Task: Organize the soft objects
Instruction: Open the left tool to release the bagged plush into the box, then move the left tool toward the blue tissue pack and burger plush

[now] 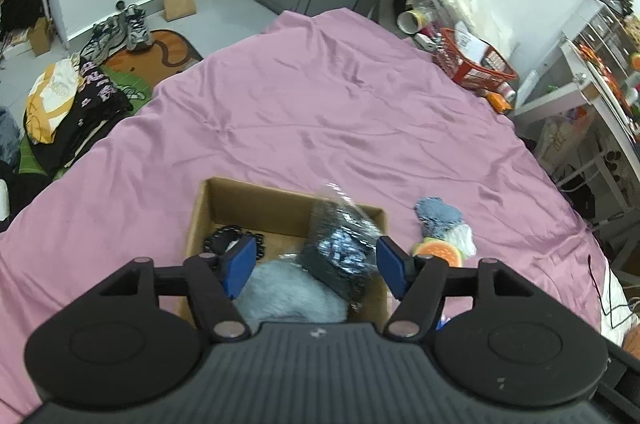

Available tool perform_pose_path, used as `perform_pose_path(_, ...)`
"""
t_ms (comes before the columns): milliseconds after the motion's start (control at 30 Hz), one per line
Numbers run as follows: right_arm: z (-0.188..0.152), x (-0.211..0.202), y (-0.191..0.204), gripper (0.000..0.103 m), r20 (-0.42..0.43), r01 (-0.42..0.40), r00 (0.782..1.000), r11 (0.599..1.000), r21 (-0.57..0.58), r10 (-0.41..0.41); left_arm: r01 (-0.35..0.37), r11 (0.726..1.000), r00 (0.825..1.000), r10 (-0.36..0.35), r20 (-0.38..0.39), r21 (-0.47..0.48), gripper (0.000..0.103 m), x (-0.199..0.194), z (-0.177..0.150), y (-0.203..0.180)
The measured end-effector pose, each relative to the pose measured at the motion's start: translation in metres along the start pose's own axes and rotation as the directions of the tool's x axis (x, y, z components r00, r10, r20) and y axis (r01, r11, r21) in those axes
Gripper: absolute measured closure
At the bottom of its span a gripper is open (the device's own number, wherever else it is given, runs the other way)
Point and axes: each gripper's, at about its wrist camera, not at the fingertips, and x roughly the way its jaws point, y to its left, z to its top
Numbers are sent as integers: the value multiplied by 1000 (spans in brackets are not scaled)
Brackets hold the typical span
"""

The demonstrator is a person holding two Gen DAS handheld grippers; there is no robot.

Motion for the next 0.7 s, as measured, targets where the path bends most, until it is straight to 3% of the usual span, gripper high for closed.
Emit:
perform_pose_path(300, 1, -25, -38, 53, 11, 37, 999, 999, 36, -37, 19, 999, 1000, -19, -1, 31, 35, -8, -15, -31)
perform_pose_path(467, 3, -38, -58, 47, 10, 17, 1000, 998, 68, -17, 24, 998, 1000, -24, -1, 53, 35, -14, -22, -47)
perform_pose_path(700, 3, -49, -82, 46, 9, 18, 1000, 996, 93, -19, 37, 996, 999, -36, -13, 75, 35, -17, -31, -68)
